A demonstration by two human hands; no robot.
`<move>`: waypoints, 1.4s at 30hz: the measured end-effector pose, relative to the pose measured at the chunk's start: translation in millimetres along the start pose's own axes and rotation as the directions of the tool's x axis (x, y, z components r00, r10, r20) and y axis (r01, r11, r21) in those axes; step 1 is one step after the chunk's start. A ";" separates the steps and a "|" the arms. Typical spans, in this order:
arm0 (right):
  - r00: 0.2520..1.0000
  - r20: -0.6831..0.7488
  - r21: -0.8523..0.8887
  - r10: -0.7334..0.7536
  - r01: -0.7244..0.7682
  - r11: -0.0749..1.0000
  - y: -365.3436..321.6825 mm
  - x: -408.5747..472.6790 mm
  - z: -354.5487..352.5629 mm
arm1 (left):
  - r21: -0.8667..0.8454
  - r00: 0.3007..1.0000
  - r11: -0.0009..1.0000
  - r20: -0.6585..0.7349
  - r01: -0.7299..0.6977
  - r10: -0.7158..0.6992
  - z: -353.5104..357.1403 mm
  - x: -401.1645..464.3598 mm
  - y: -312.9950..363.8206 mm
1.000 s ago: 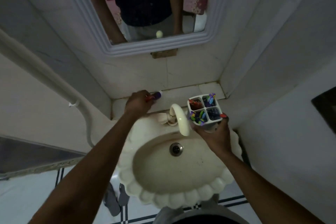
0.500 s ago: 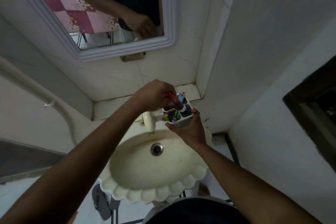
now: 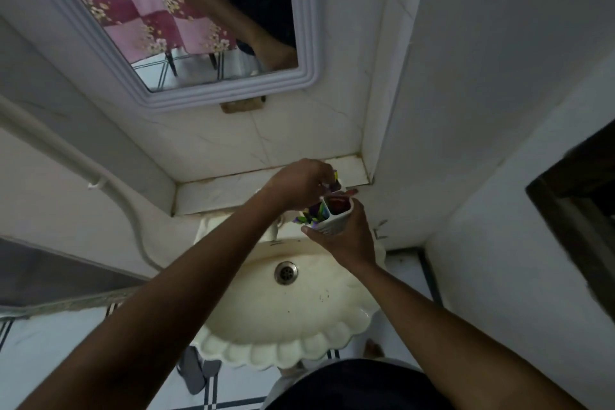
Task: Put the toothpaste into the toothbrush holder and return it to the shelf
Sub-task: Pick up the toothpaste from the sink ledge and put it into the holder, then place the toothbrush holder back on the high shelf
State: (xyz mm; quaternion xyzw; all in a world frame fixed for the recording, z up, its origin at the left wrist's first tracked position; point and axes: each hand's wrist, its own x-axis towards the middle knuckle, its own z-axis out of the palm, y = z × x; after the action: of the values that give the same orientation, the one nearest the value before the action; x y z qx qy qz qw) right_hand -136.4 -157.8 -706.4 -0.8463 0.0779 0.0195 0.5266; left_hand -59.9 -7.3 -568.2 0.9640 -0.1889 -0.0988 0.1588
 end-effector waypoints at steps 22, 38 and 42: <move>0.924 -0.365 0.166 -0.112 0.183 0.969 -92.5 -7.0 -46.0 | -0.298 0.865 0.954 -0.468 0.038 -0.181 -18.6 -86.5 -28.1; 0.775 -0.449 0.136 -0.445 0.551 0.823 -374.6 -59.8 -288.0 | -0.047 0.536 0.993 -0.844 -0.112 0.020 -259.7 -131.5 159.5; 0.696 -0.485 0.076 -0.529 0.637 0.767 -446.3 -72.4 -327.2 | 0.066 0.469 0.994 -0.877 -0.092 0.101 -333.0 -138.3 188.3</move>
State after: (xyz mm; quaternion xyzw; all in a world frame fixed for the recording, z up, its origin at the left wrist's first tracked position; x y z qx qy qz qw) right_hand -156.0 -249.0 -156.1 -0.7387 -0.0791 -0.3491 0.5711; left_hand -164.8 -28.4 -175.8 0.8668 -0.1353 0.4190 0.2340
